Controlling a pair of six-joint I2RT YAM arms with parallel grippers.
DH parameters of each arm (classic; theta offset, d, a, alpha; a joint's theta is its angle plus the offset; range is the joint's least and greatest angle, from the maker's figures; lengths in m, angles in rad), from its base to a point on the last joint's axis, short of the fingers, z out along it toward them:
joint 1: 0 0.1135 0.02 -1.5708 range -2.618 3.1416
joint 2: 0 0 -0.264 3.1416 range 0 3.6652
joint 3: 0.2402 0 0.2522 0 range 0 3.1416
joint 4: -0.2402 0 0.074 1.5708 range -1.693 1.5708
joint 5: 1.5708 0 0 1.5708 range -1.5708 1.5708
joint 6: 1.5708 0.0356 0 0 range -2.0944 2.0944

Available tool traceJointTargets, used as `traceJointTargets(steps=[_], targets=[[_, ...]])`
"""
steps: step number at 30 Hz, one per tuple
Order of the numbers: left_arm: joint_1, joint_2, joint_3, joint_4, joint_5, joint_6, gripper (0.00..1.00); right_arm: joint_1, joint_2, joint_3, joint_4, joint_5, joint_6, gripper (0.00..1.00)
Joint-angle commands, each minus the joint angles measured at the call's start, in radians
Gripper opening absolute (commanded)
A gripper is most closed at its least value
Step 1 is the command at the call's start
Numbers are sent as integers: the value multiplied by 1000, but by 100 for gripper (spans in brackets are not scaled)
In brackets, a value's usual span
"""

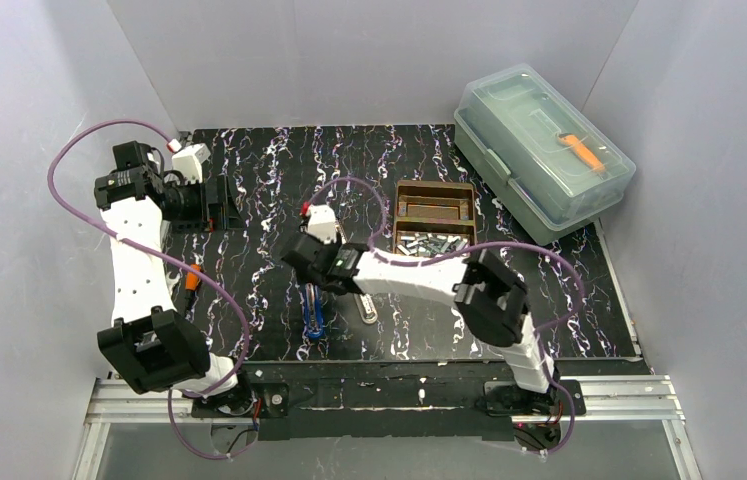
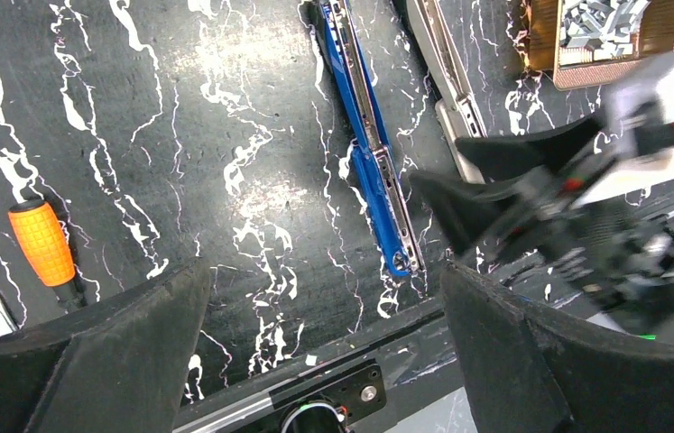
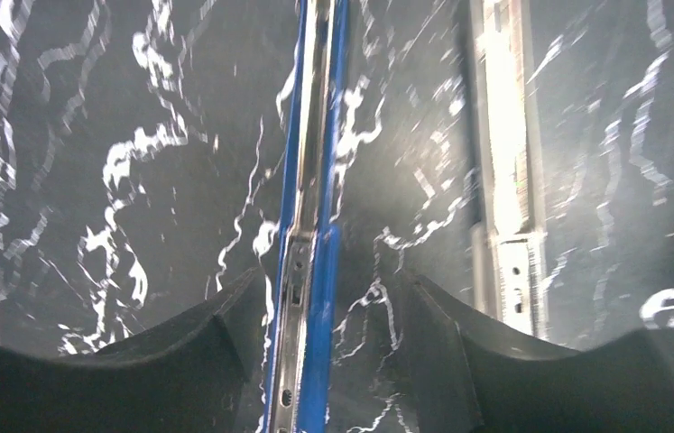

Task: Load the staples into the stapler
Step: Adjust the stapler at the center of the board.

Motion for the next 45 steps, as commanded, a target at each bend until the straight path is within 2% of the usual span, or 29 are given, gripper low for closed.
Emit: traceJointTargets(steps=[1, 8, 12, 18, 21, 29, 32, 41, 43, 45], targets=[[4, 10, 21, -32, 48, 5, 98, -67, -131, -45, 5, 6, -67, 65], [3, 10, -10, -46, 68, 34, 98, -161, -163, -136, 7, -59, -173, 66], [3, 7, -19, -51, 83, 38, 98, -169, -121, -128, -4, -96, -210, 71], [3, 1, -23, -58, 84, 50, 98, -169, -73, -143, 13, -132, -200, 72], [3, 0, -18, -58, 81, 53, 98, -170, -57, -149, 15, -123, -185, 69], [3, 0, -10, -59, 103, 51, 98, -178, -58, -190, 36, -53, -66, 44], [1, 0, -7, -58, 108, 48, 98, -178, -66, -203, 38, -33, -16, 38], [-3, -1, -5, -59, 111, 51, 98, -177, -96, -238, 67, 10, 71, 35], [-3, -1, -6, -58, 111, 51, 98, -177, -94, -227, 57, 17, 89, 38], [-3, 0, -3, -59, 109, 53, 98, -177, -98, -217, 48, 18, 92, 45]])
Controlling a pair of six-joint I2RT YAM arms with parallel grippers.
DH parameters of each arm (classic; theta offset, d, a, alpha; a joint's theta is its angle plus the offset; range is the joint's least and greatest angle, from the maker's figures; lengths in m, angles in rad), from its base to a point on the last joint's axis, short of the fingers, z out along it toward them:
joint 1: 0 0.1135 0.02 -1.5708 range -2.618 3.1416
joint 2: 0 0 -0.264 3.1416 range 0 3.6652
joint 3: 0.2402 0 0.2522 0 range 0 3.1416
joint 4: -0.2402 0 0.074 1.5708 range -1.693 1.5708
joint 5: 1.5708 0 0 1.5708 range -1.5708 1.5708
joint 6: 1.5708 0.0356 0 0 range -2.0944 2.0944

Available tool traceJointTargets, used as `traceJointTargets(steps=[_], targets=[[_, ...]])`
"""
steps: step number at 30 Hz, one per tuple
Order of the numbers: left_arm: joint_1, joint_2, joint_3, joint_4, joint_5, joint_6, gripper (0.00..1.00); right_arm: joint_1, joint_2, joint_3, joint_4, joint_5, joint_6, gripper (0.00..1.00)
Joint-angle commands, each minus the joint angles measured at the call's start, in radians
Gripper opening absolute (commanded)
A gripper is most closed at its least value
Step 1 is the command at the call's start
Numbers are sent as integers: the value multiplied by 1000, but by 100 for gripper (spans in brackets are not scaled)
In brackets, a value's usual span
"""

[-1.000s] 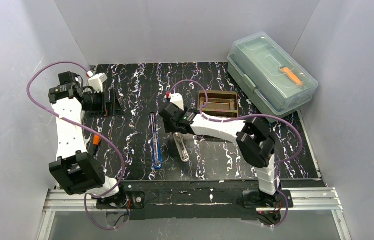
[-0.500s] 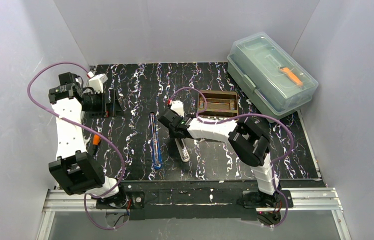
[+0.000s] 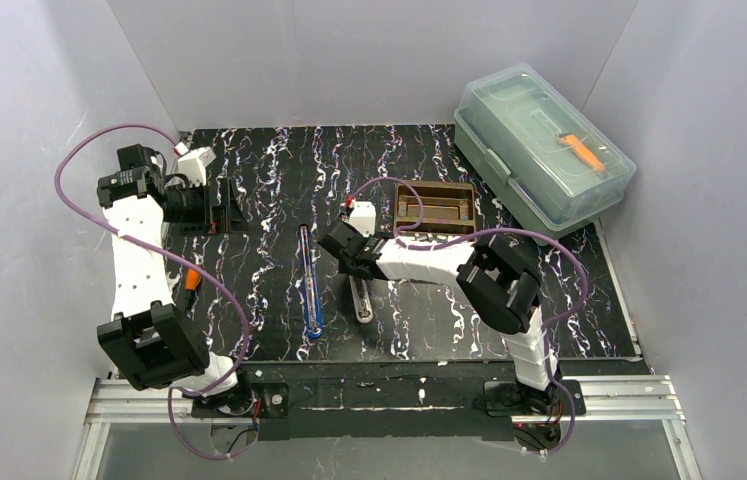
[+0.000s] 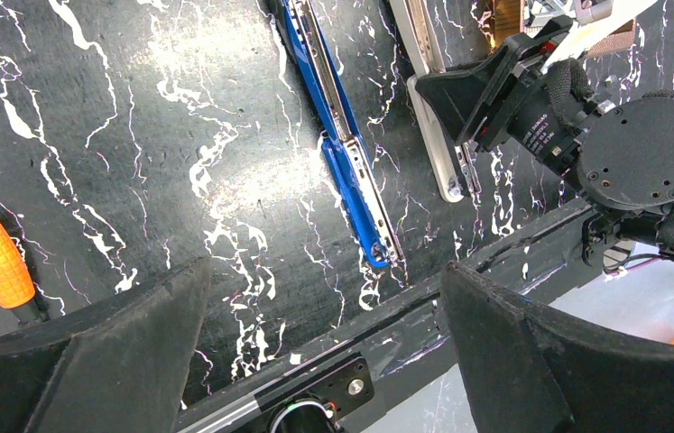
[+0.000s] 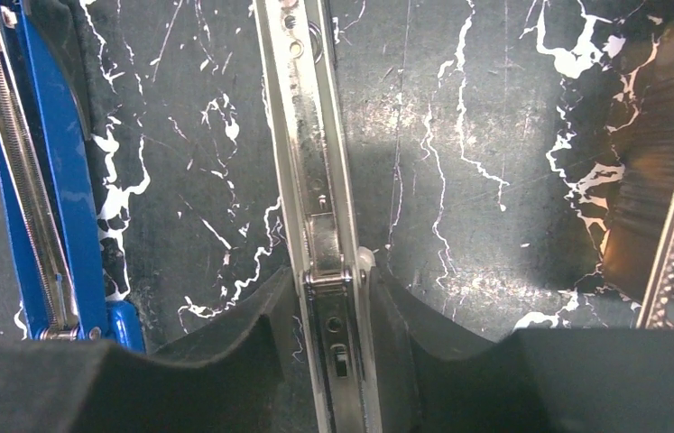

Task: Load the staples into the stapler
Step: Adjust the stapler at the center of the board, then adjust the staple box at the center of the board.

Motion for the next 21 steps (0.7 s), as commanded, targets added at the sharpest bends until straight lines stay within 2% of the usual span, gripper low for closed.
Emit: traceJointTargets(steps=[1, 4, 8, 11, 15, 21], targets=[[-3, -16, 17, -30, 28, 17, 98, -3, -43, 12, -31, 44, 53, 50], [-4, -3, 28, -32, 23, 17, 98, -8, -82, 24, -56, 59, 32, 60], [-4, 16, 49, -38, 22, 18, 98, -33, -156, 33, -76, 62, -17, 67], [-4, 24, 66, -42, 22, 17, 98, -83, -220, 32, -100, 69, -64, 68], [-8, 30, 73, -50, 32, 14, 98, -208, -288, 10, -119, 27, -164, 67], [-30, 19, 56, -55, 30, 17, 98, -377, -299, 9, -122, -118, -465, 69]])
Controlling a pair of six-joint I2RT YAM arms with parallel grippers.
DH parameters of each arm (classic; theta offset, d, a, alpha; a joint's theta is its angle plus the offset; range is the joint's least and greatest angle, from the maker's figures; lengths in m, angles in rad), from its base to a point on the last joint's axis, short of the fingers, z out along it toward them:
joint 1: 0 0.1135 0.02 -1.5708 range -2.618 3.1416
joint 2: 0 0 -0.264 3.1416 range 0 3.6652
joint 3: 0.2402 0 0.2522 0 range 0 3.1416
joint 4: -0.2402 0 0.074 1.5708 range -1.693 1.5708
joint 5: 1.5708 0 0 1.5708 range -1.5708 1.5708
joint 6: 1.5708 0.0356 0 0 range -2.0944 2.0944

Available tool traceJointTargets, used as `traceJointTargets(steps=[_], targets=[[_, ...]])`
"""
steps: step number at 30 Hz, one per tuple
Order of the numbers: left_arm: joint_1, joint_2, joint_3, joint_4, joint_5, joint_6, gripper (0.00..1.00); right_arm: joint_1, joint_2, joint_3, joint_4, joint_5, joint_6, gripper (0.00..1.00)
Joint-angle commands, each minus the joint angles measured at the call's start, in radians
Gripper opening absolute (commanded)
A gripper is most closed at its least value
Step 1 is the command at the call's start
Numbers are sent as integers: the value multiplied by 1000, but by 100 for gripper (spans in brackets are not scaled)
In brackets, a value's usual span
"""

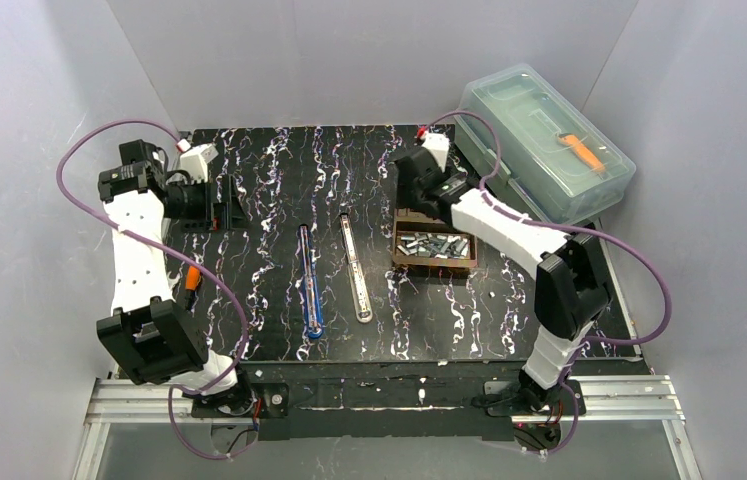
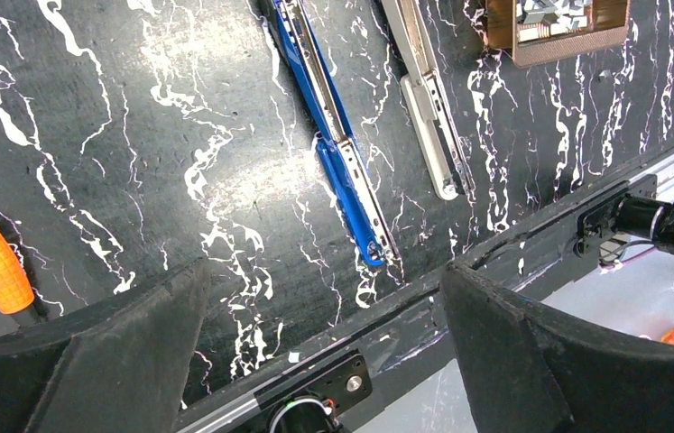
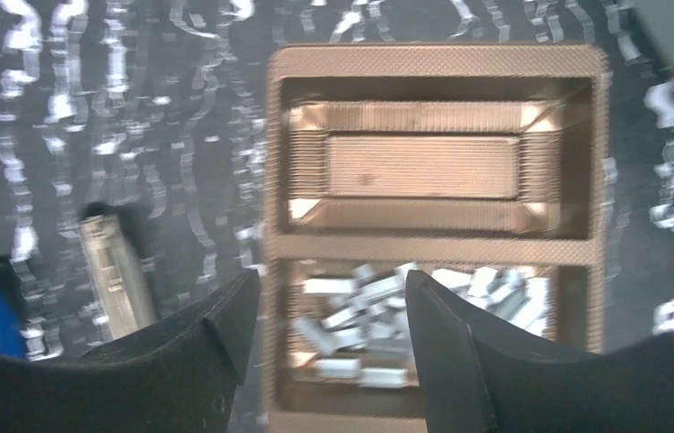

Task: Load the staples into the stapler
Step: Adjust the staple box at the center of the board.

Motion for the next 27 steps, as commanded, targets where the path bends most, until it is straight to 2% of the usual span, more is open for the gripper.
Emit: traceJointTargets(steps=[1, 8, 15, 27], targets=[[-17, -8, 19, -33, 26, 12, 98, -100, -1, 11, -28, -134, -305, 70], [-28, 0, 50, -56, 21, 22, 98, -126, -30, -50, 29, -346, -687, 71], [-28, 0, 45, -62, 12, 34, 98, -140, -17, -50, -7, -439, -906, 72], [-28, 11, 87, -96, -12, 65, 98, -242, 26, -28, -64, -639, -1007, 72]])
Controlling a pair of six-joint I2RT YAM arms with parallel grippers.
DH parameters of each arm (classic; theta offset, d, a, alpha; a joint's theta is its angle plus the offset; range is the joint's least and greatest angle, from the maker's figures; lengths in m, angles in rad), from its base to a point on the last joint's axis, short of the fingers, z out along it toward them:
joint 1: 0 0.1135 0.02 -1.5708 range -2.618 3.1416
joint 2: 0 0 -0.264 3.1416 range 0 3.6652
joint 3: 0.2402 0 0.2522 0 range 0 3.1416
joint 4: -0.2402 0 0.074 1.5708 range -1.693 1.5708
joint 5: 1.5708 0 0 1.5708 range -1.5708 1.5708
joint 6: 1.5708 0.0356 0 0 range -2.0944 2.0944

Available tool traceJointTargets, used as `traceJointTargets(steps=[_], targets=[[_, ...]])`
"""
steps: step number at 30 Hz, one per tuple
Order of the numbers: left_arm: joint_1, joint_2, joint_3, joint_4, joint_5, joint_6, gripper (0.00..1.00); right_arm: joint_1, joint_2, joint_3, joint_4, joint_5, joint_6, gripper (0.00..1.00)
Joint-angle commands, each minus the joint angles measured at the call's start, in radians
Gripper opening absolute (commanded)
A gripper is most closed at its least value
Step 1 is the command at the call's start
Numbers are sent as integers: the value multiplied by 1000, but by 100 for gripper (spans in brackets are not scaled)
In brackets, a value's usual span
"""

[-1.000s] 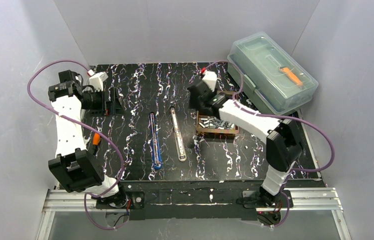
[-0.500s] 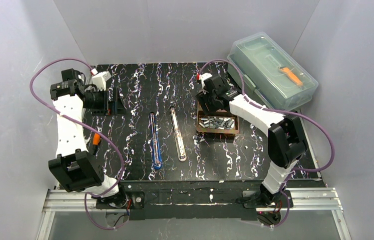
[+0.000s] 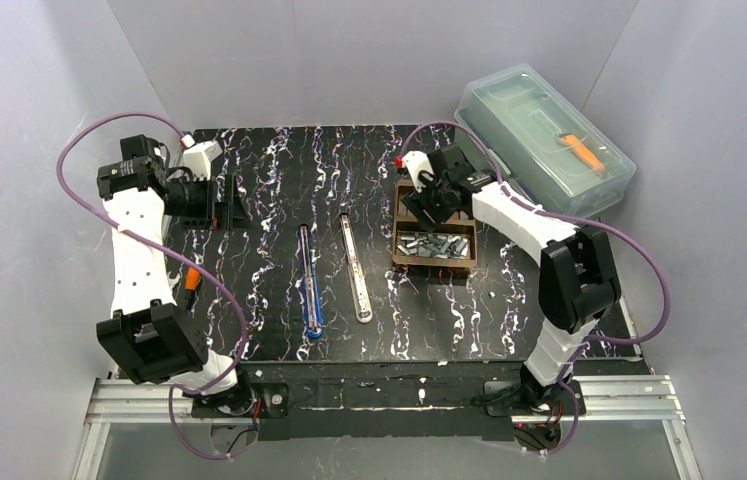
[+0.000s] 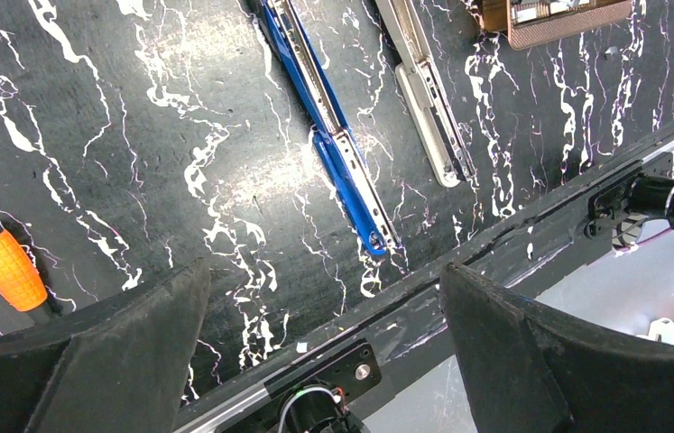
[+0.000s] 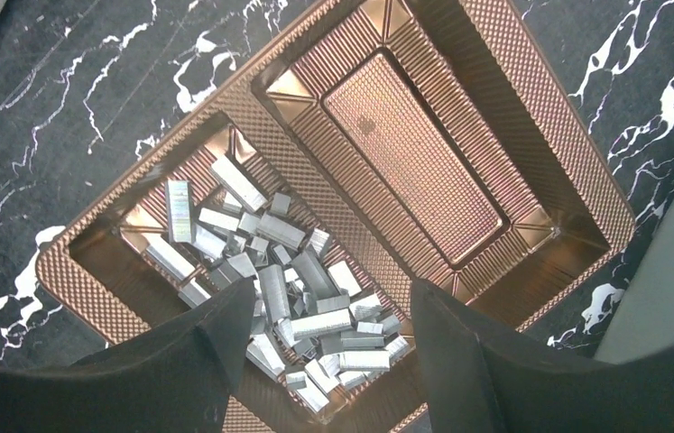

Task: Load the staples into the stapler
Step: Adjust the staple box at the center of the board.

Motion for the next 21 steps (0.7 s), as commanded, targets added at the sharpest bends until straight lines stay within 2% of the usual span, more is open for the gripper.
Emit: traceJointTargets(steps=[1, 7, 12, 21], targets=[[-2, 10, 38, -43, -4, 29, 98, -34, 27, 48, -24, -114, -52, 72], [-2, 7, 49, -54, -12, 46, 98, -44, 88, 77, -51, -131, -76, 71], [-3, 11, 51, -56, -9, 49, 98, -45, 137, 88, -41, -82, -55, 71], [-3, 17, 54, -57, 16, 41, 98, -45, 107, 9, 55, -33, 10, 66]])
